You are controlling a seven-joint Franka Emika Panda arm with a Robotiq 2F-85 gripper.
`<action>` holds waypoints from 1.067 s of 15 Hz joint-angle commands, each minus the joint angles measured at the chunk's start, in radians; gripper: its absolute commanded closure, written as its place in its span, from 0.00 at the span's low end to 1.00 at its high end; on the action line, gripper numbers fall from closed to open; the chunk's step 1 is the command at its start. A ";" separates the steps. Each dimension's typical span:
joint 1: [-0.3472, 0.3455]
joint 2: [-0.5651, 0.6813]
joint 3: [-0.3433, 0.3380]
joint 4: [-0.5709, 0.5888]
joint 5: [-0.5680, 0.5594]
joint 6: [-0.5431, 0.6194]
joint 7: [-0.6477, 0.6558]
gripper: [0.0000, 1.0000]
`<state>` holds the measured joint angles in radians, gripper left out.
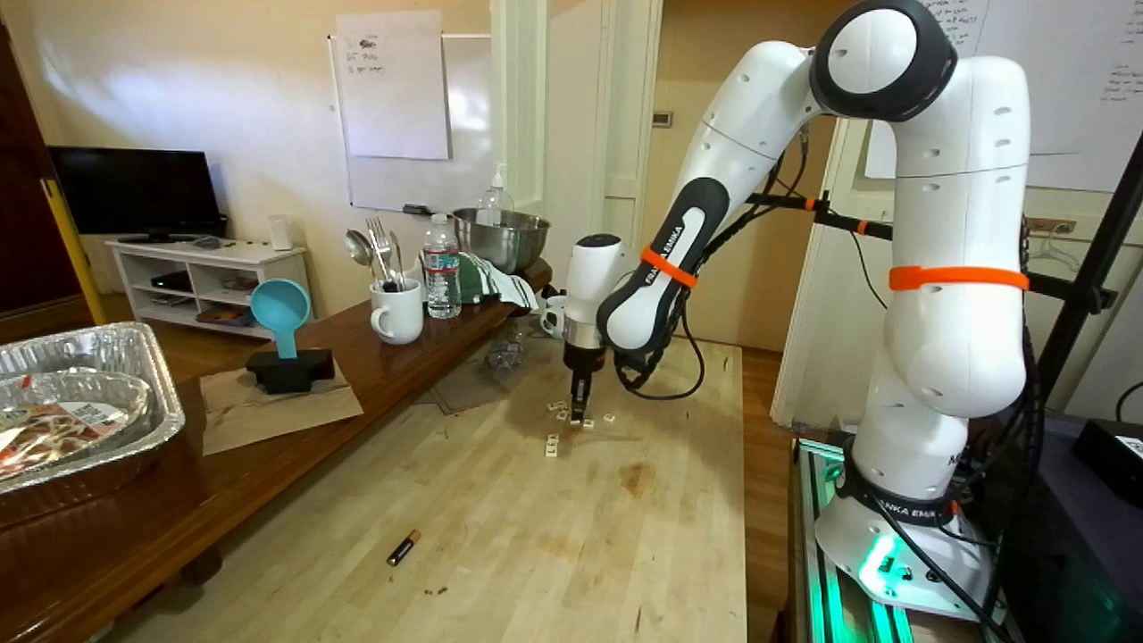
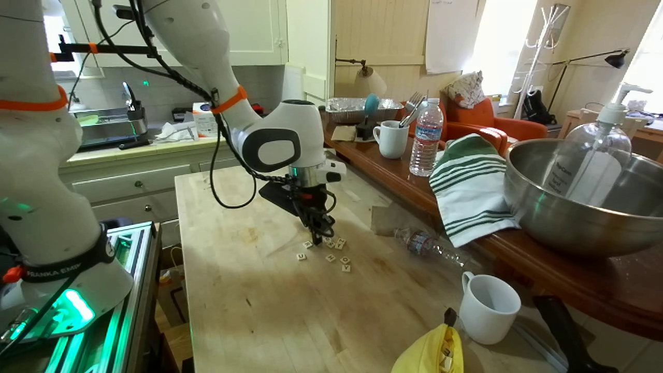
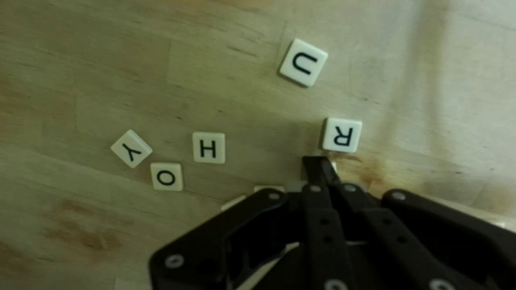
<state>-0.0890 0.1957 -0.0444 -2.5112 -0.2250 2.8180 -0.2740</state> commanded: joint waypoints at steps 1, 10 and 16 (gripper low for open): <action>0.013 0.050 0.017 0.026 0.044 -0.018 0.022 1.00; 0.034 0.058 0.036 0.041 0.091 -0.024 0.074 1.00; 0.041 0.060 0.052 0.048 0.121 -0.031 0.094 1.00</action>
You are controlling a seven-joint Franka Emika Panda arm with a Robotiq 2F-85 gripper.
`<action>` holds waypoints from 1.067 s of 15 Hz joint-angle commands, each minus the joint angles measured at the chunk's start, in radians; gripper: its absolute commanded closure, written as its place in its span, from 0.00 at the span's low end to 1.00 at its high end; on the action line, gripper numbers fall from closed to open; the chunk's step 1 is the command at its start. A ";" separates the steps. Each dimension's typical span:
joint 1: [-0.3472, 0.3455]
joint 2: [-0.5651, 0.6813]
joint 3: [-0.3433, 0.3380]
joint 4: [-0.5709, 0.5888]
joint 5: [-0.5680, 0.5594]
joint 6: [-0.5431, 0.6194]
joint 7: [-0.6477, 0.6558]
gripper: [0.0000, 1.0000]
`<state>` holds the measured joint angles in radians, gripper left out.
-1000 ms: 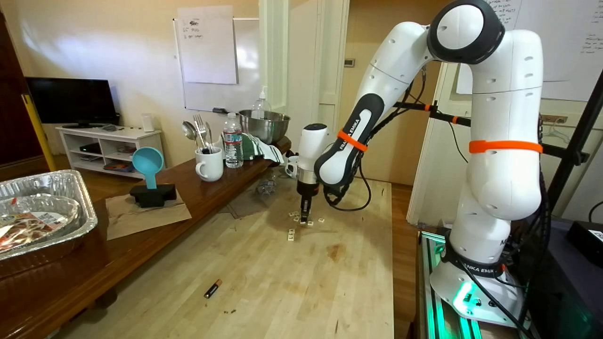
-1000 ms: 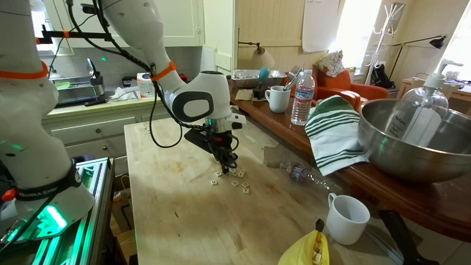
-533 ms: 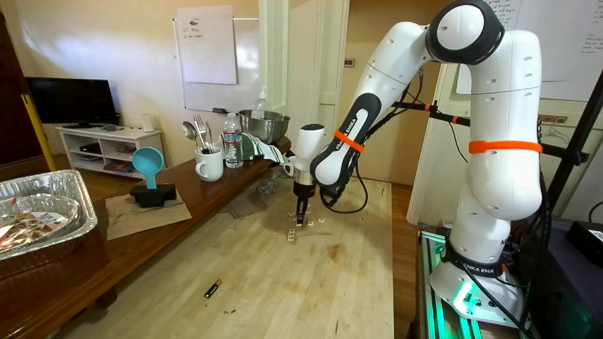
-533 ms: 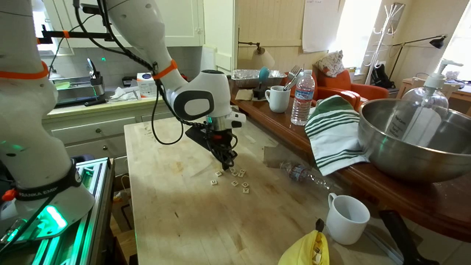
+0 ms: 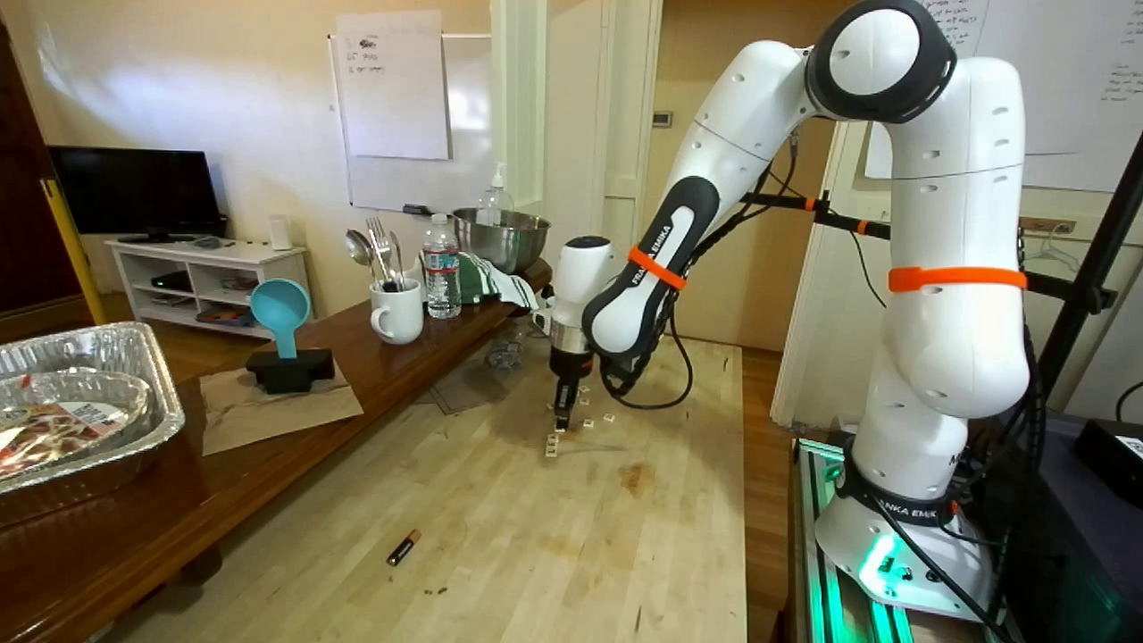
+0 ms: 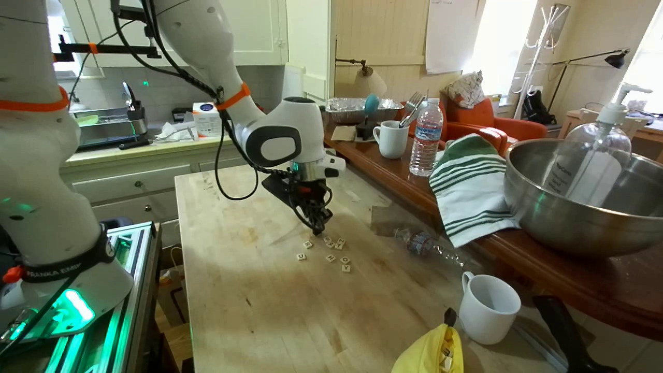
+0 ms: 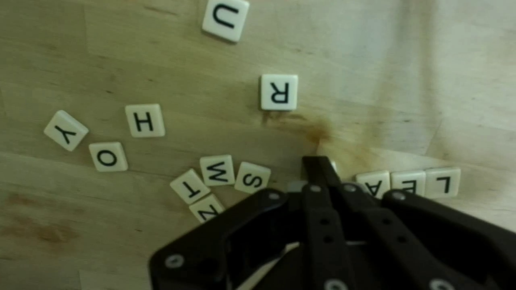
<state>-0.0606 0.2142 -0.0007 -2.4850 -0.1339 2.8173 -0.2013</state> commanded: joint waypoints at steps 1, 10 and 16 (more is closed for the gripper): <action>0.014 0.041 0.009 0.022 0.032 -0.032 0.026 1.00; 0.020 0.047 0.015 0.036 0.064 -0.061 0.057 1.00; 0.018 0.051 0.029 0.044 0.102 -0.060 0.051 1.00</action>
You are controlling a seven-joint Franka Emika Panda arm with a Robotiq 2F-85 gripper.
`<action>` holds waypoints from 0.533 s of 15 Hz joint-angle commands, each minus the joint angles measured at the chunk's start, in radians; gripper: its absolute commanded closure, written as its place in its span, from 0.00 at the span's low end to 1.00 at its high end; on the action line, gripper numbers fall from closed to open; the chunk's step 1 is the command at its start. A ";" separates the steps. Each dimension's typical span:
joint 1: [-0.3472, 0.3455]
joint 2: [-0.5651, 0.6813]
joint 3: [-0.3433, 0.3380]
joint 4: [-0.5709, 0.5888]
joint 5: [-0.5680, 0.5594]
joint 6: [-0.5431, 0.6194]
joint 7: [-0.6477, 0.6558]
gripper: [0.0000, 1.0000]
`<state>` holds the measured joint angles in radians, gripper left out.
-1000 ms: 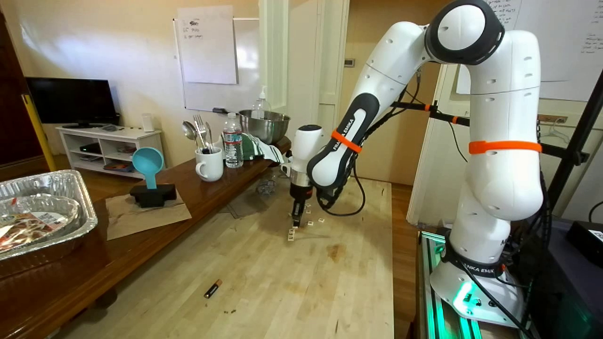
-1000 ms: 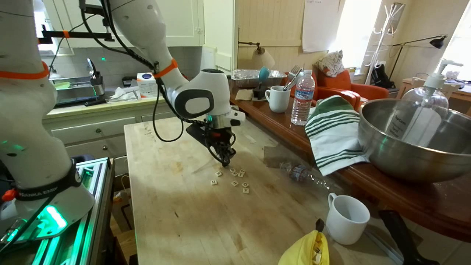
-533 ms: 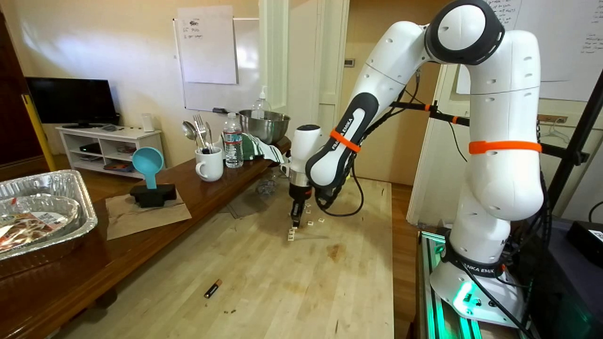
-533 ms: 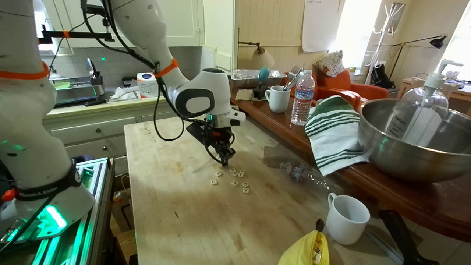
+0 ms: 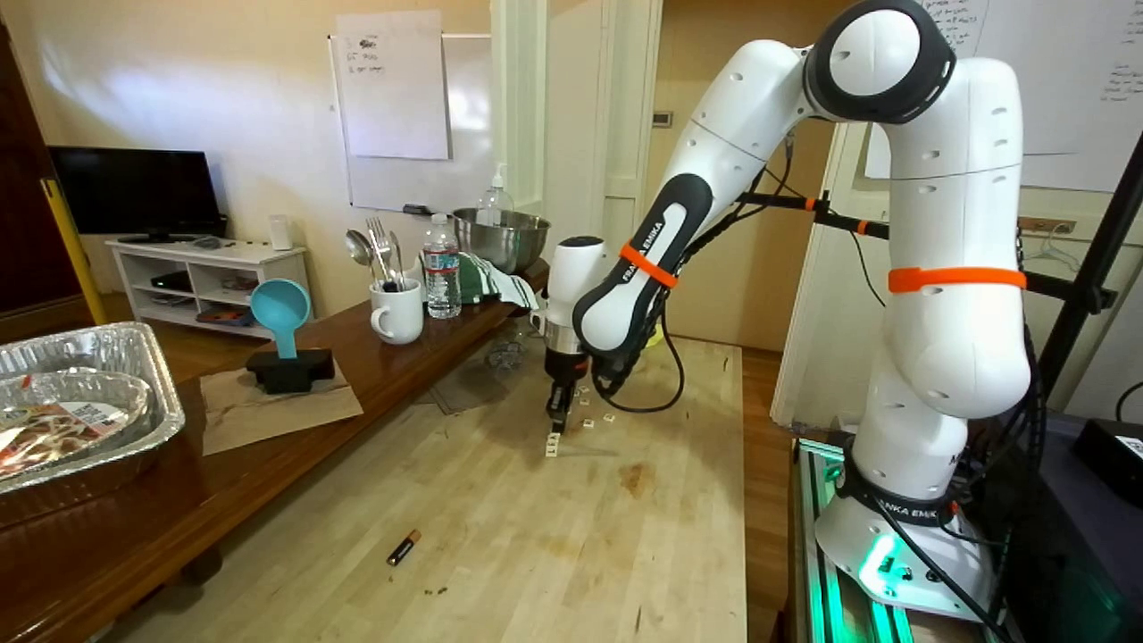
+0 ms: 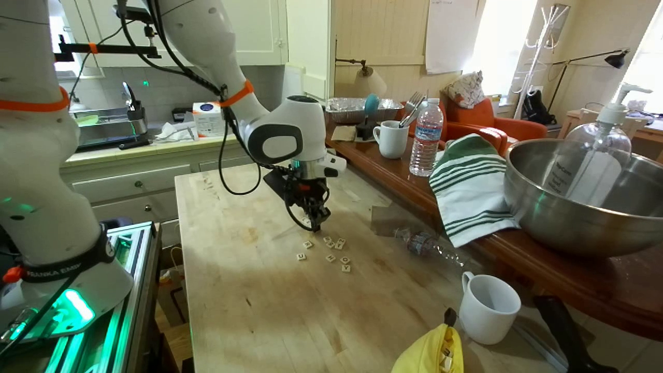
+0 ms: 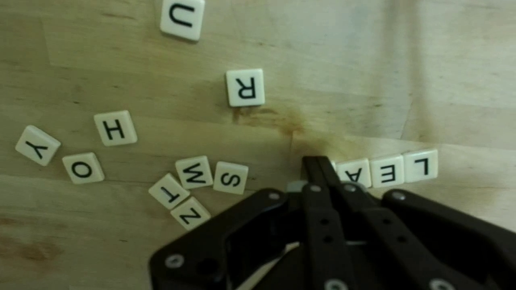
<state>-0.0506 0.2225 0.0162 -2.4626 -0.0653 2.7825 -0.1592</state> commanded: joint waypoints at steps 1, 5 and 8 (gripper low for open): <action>0.008 0.044 0.013 0.022 0.034 -0.026 0.010 1.00; 0.012 0.043 0.010 0.022 0.027 -0.029 0.016 1.00; 0.012 0.028 0.003 0.019 0.016 -0.030 0.019 1.00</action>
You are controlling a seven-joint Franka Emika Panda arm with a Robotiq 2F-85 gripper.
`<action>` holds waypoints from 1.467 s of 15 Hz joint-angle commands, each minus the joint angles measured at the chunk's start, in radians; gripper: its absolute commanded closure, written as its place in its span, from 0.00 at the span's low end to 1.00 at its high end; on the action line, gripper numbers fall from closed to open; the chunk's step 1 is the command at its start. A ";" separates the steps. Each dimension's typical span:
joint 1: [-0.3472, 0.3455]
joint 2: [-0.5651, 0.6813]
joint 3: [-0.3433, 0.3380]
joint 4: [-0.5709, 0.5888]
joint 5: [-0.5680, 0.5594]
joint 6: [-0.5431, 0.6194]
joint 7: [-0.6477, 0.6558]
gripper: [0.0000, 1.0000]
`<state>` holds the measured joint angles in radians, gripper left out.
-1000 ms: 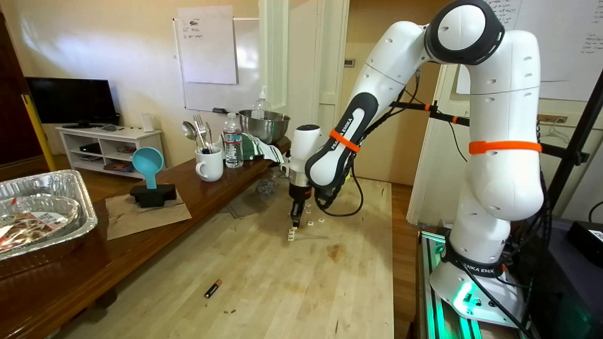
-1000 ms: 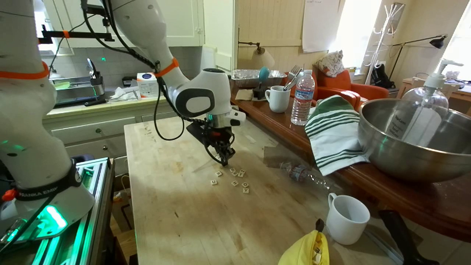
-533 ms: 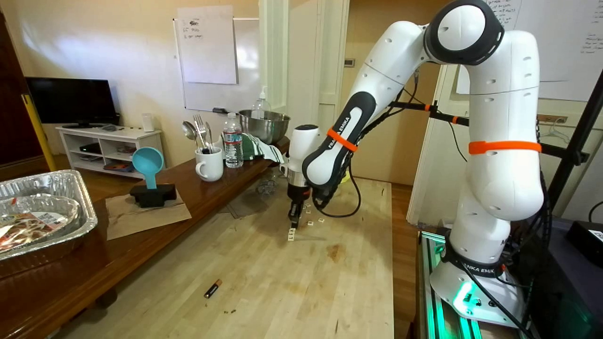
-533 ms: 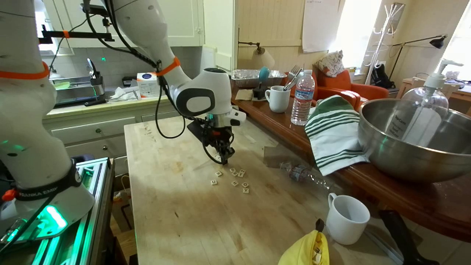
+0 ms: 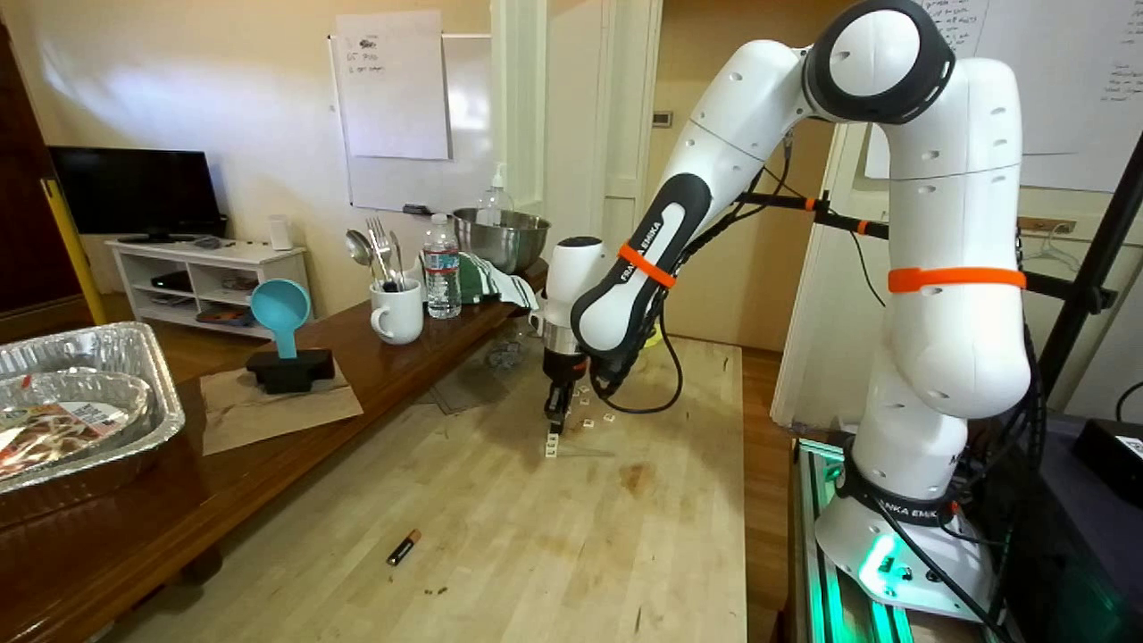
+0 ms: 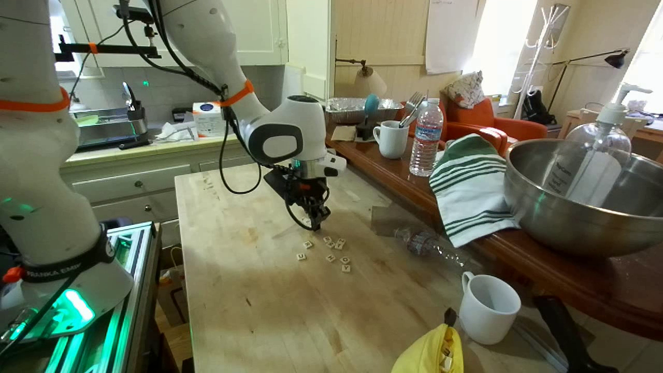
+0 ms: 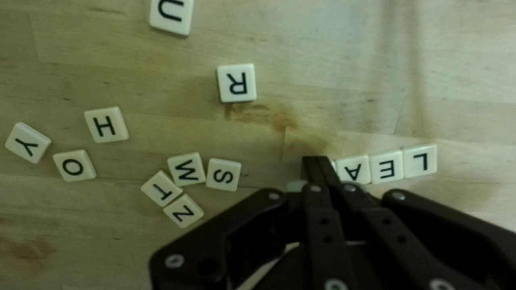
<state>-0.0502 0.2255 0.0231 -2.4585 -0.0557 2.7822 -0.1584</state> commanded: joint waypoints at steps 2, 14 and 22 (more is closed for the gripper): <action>0.014 0.008 -0.011 0.008 -0.005 -0.031 0.023 1.00; 0.021 -0.035 -0.028 -0.012 -0.029 -0.029 0.024 1.00; 0.009 -0.036 -0.091 0.009 -0.068 -0.022 0.072 1.00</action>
<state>-0.0426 0.1939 -0.0320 -2.4583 -0.0805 2.7820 -0.1389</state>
